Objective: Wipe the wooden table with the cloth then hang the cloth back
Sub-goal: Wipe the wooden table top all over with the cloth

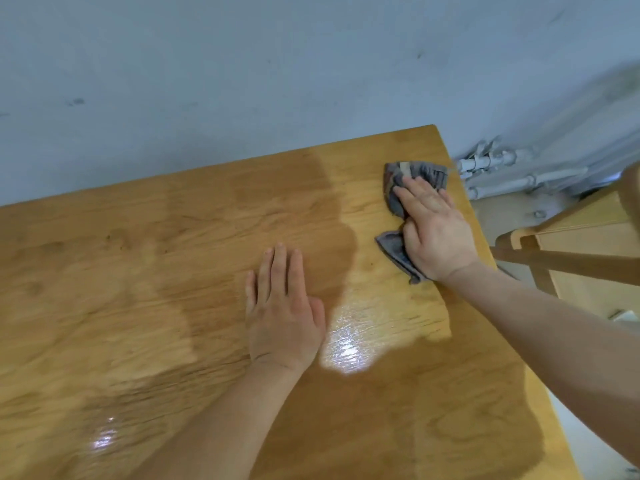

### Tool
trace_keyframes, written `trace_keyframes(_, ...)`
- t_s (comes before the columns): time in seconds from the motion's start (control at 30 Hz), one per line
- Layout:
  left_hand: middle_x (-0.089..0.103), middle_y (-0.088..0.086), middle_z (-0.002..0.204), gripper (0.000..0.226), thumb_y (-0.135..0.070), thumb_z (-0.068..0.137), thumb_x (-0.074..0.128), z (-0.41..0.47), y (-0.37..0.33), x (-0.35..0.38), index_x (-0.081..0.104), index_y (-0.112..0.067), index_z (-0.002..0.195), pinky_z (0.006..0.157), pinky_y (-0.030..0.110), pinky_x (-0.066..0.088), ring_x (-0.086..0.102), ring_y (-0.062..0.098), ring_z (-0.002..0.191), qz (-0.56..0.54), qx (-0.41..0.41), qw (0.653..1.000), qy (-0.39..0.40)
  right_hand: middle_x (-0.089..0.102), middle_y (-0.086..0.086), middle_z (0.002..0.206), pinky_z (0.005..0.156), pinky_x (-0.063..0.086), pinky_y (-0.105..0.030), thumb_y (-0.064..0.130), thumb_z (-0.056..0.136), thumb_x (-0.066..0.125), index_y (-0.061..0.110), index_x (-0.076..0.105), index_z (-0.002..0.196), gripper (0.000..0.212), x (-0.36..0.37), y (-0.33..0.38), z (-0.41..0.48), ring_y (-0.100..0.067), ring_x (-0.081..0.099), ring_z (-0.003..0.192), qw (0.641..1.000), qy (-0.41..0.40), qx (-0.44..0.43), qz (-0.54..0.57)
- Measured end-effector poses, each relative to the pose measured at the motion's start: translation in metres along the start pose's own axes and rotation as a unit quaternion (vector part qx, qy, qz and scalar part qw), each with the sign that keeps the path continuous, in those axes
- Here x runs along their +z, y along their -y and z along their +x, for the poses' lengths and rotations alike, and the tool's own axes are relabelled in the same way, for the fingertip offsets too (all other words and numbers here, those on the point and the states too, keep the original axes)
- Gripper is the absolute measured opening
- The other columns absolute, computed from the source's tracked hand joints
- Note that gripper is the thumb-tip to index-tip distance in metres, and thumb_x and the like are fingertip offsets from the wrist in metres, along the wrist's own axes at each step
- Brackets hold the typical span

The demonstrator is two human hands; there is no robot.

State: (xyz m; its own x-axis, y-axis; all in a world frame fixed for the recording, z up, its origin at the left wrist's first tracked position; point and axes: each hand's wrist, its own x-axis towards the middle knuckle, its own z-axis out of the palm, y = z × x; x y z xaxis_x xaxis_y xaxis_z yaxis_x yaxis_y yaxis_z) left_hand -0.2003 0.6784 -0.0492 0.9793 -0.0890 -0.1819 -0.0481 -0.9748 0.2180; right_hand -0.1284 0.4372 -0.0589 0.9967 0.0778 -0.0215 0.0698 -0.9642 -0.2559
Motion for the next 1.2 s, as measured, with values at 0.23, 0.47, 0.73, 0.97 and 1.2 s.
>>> trace_keyframes(0.23,0.011,0.002,0.159,0.061,-0.033,0.092,0.015,0.050,-0.017,-0.004,0.015,-0.016,0.151,0.119,0.042,0.003,0.005,0.017,0.146,-0.002,0.054,0.998,-0.011,0.021,-0.008,0.160,0.119,0.011,-0.047,0.028,0.095,0.031,0.010,0.029,0.151,0.058,0.013,0.028,0.041,-0.027,0.016,0.148,0.982,-0.047,0.183,0.001)
trace_keyframes(0.47,0.032,0.007,0.152,0.061,-0.030,0.087,0.026,0.051,-0.020,0.008,0.034,-0.011,0.144,0.117,0.043,0.014,0.023,0.021,0.142,0.021,0.037,0.998,-0.053,0.023,0.005,0.160,0.120,0.010,-0.044,0.031,0.094,0.035,0.022,0.033,0.150,0.056,0.024,0.074,0.067,-0.016,0.014,0.149,0.999,0.016,-0.031,0.020)
trace_keyframes(0.73,0.038,0.008,0.149,0.056,-0.027,0.088,0.029,0.052,-0.020,0.009,0.039,-0.009,0.140,0.117,0.041,0.017,0.029,0.022,0.140,0.014,0.023,0.997,-0.077,0.034,-0.003,0.156,0.119,0.017,-0.039,0.027,0.087,0.028,0.016,0.045,0.143,0.060,0.014,0.025,0.093,-0.020,0.027,0.145,0.992,0.002,-0.121,0.037)
trace_keyframes(0.97,0.037,0.009,0.149,0.057,-0.028,0.089,0.028,0.055,-0.021,0.009,0.038,-0.006,0.140,0.116,0.045,0.021,0.029,0.023,0.140,0.022,0.019,0.998,-0.060,0.037,-0.017,0.150,0.117,0.018,-0.046,0.021,0.092,0.037,0.005,0.044,0.139,0.050,0.012,0.004,0.116,-0.033,0.026,0.143,0.985,-0.060,0.162,0.007)
trace_keyframes(1.2,0.050,0.015,0.137,0.055,-0.028,0.084,0.031,0.052,-0.024,0.010,0.047,-0.004,0.132,0.111,0.049,0.030,0.042,0.031,0.131,0.048,0.011,0.997,-0.065,0.063,0.000,0.117,0.105,0.032,-0.039,0.034,0.094,0.038,0.019,0.062,0.118,0.037,0.041,0.118,0.129,-0.025,0.056,0.112,0.993,-0.014,-0.116,0.032)
